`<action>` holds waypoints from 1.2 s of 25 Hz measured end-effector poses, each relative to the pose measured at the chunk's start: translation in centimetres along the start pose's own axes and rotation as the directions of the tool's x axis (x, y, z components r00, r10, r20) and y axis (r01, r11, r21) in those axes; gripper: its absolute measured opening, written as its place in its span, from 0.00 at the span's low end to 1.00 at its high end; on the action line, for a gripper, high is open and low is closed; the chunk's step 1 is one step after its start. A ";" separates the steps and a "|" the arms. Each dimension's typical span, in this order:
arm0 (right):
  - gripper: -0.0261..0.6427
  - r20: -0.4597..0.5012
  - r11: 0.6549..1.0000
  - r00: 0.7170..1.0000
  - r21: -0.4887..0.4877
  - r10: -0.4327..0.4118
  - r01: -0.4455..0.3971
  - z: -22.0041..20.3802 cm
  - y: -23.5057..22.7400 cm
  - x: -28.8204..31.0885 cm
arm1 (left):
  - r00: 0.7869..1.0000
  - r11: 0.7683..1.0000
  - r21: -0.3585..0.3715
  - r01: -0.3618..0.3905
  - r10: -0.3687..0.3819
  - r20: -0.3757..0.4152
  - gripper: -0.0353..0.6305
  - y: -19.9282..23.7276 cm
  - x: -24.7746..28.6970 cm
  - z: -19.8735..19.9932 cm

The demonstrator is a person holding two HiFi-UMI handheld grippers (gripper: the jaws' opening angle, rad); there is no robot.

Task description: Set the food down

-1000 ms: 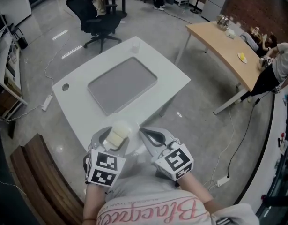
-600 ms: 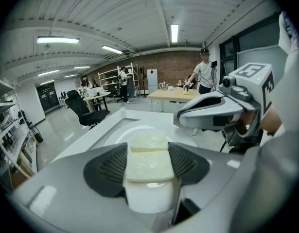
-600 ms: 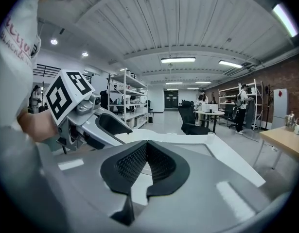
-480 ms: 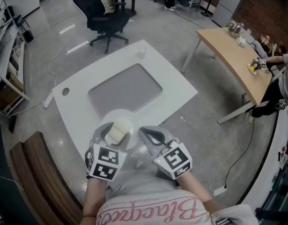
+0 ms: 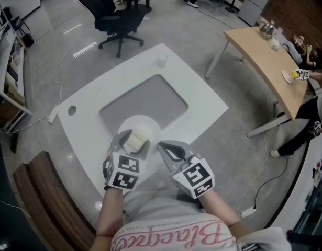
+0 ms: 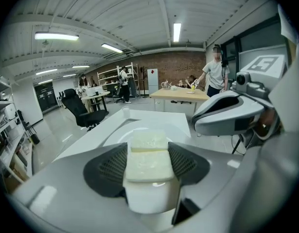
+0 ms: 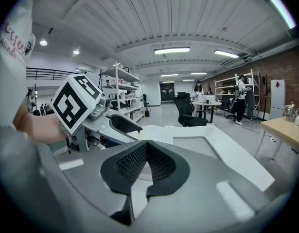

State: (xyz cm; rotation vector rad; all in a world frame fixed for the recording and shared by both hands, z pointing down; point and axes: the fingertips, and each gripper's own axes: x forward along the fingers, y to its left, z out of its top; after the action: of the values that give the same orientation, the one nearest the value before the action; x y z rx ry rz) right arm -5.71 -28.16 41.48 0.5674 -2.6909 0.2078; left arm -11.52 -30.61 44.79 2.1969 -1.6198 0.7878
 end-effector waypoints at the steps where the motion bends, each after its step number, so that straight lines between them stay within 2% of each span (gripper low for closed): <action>1: 0.04 -0.010 1.000 1.000 0.001 0.003 -0.003 -0.1 -0.3 0.5 | 1.000 1.000 -0.003 0.005 -0.005 -0.008 0.44 0.3 0.8 -0.2; 5: 0.04 -0.058 1.000 0.998 -0.016 0.001 -0.002 -0.8 -1.9 2.0 | 0.999 0.999 -0.016 0.029 -0.030 -0.025 0.44 1.3 3.9 -0.9; 15: 0.04 -0.162 0.999 0.987 0.037 -0.021 0.027 -3.6 -3.2 4.2 | 0.996 0.997 -0.061 0.052 -0.056 -0.075 0.44 3.4 10.0 -3.0; 30: 0.04 -0.169 0.991 0.983 0.097 -0.073 0.091 -4.8 -6.3 8.4 | 0.985 0.996 -0.029 0.086 -0.089 -0.147 0.44 4.2 13.9 -4.5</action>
State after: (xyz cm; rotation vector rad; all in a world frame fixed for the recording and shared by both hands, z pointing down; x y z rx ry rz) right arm -8.59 -35.87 49.63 0.6606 -2.5018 0.3590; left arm -13.64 -40.32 56.25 2.1235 -1.4445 0.8803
